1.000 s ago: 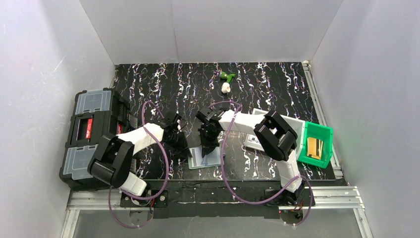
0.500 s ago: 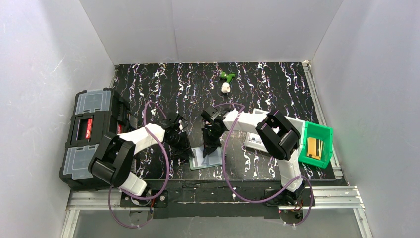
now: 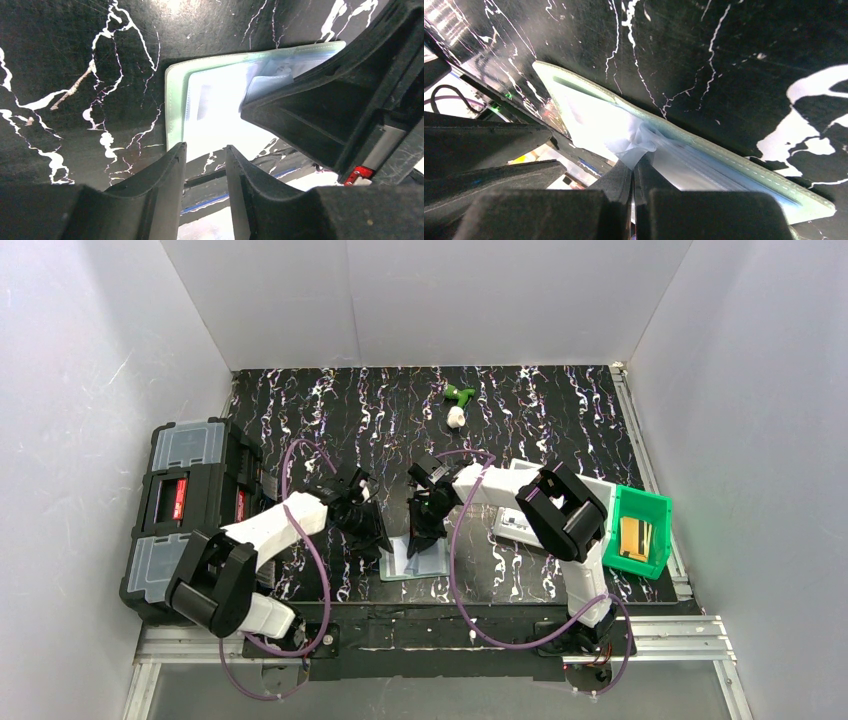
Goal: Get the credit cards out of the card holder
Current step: Remove the credit card from the card holder.
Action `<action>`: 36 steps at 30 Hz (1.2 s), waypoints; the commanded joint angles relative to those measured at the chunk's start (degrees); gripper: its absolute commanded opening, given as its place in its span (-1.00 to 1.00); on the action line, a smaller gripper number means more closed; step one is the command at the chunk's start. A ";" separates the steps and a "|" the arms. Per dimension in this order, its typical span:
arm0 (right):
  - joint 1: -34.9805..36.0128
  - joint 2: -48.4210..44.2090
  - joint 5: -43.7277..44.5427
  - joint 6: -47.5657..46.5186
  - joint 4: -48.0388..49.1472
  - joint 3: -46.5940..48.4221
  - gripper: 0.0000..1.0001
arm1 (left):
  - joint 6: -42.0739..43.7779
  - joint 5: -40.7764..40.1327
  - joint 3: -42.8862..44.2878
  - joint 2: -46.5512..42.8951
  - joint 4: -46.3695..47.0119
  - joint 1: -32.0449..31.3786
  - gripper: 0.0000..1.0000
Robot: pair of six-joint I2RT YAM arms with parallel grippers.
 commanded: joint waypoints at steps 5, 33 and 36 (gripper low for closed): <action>-0.16 -0.45 -0.30 0.65 1.44 -1.62 -0.97 | 1.48 -1.05 -0.35 4.40 0.62 -0.34 -0.31; -0.36 -6.36 1.27 -1.79 -1.94 1.77 -0.33 | -0.27 -0.73 -0.81 4.02 1.67 -0.78 -1.00; -0.36 -8.20 1.72 -2.50 -3.12 2.78 -0.07 | 0.69 -1.80 0.69 2.38 -1.18 -0.79 -1.00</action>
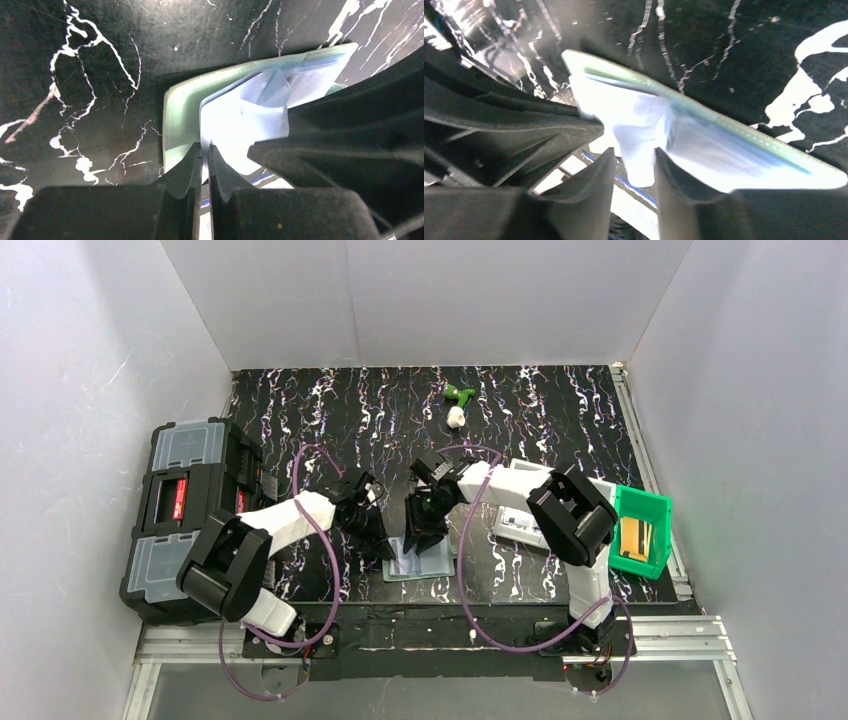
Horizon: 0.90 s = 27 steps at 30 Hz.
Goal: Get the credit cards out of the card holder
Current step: Remove the credit card from the card holder.
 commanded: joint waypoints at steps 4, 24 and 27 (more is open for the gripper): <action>0.18 -7.09 3.00 -2.60 -4.16 3.98 -0.01 | 3.00 -6.09 3.62 -4.35 -8.95 -0.34 -1.00; 1.03 -13.51 8.73 -4.80 -4.97 -0.08 0.07 | 1.49 -4.03 11.96 -2.74 -12.23 -2.82 -1.00; 1.65 -15.52 7.28 -3.62 -0.61 -3.21 0.03 | 0.21 -4.24 13.00 -1.02 -12.23 -3.67 -1.00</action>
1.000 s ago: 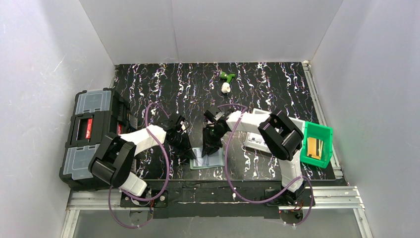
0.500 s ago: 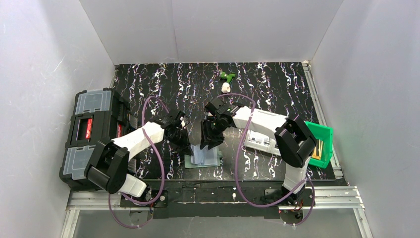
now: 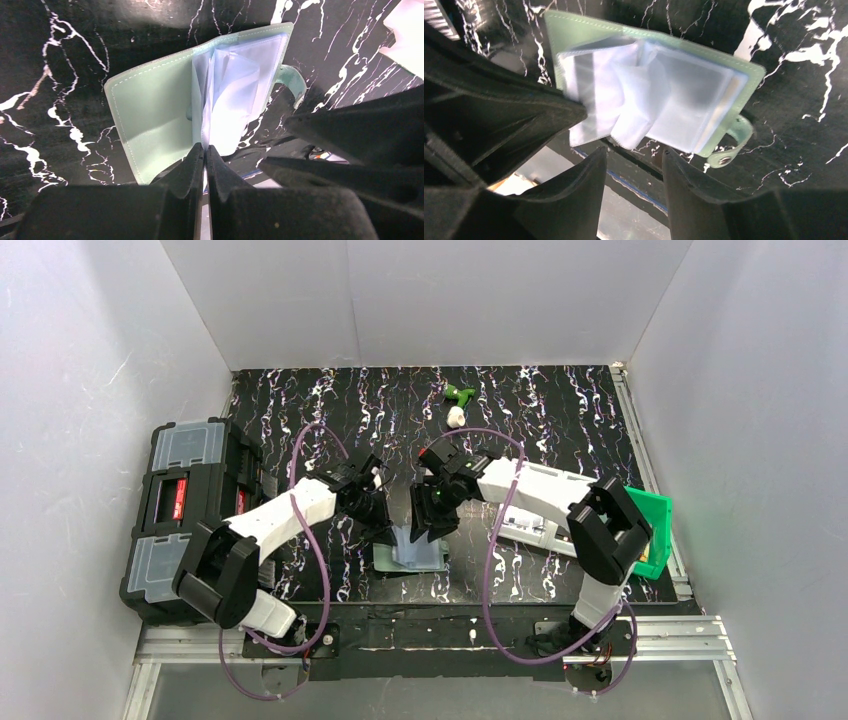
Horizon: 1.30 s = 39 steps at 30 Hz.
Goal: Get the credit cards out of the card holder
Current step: Remove the credit card from the card holder.
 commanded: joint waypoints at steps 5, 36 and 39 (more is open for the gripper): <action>1.67 -6.14 -1.54 1.67 11.77 -7.71 0.15 | -2.65 -0.82 5.13 4.07 -2.58 -2.68 -1.00; -2.29 0.47 6.94 3.41 3.05 -10.09 -0.12 | 0.05 -6.16 10.17 5.78 -6.57 -6.97 -0.88; -2.32 1.64 4.83 3.43 4.44 -9.57 -0.33 | 0.02 -5.82 10.84 6.40 -6.23 -7.91 -0.78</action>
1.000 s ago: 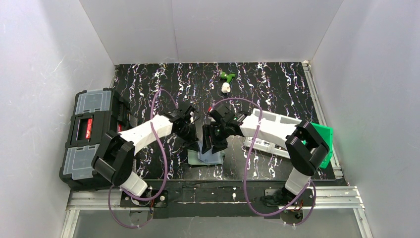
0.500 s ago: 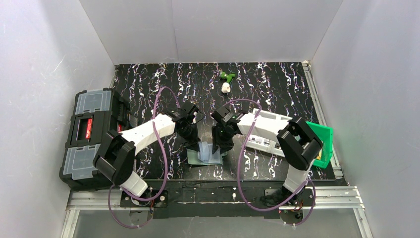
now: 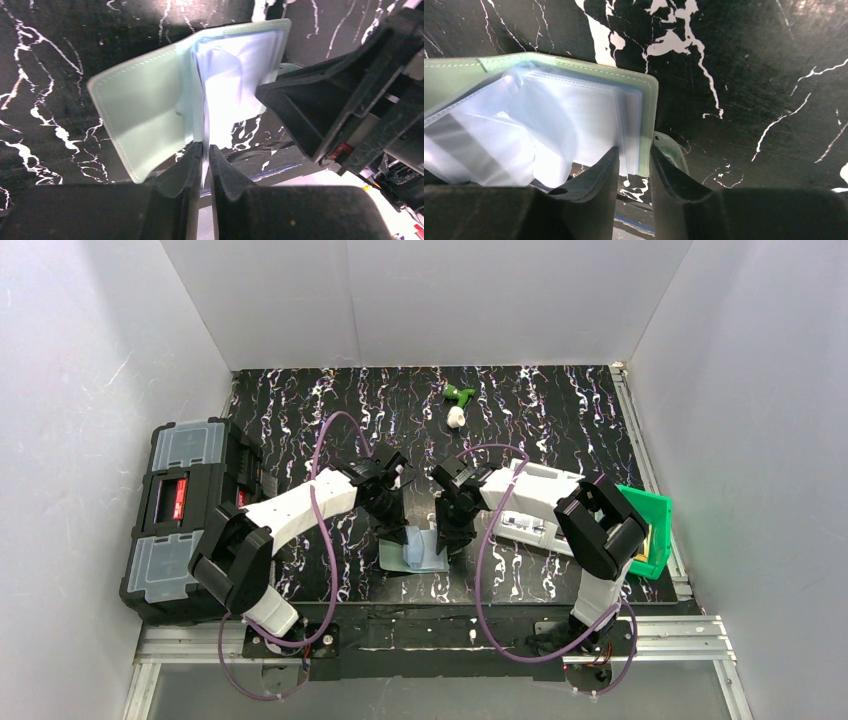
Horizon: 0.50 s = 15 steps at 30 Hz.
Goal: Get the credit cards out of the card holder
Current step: Remove the credit card from the card holder.
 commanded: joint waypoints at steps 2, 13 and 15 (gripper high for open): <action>-0.38 1.01 -4.04 -0.03 2.90 0.37 -0.39 | 0.84 0.31 3.02 1.23 -0.89 -2.04 -0.71; -0.40 1.24 -6.15 -0.33 4.27 0.30 -0.32 | 1.07 0.83 4.10 4.68 -0.04 -3.31 -0.52; -0.45 0.68 -5.87 -0.33 4.32 -0.06 -0.29 | 0.98 0.40 4.04 5.41 0.10 -3.35 -0.52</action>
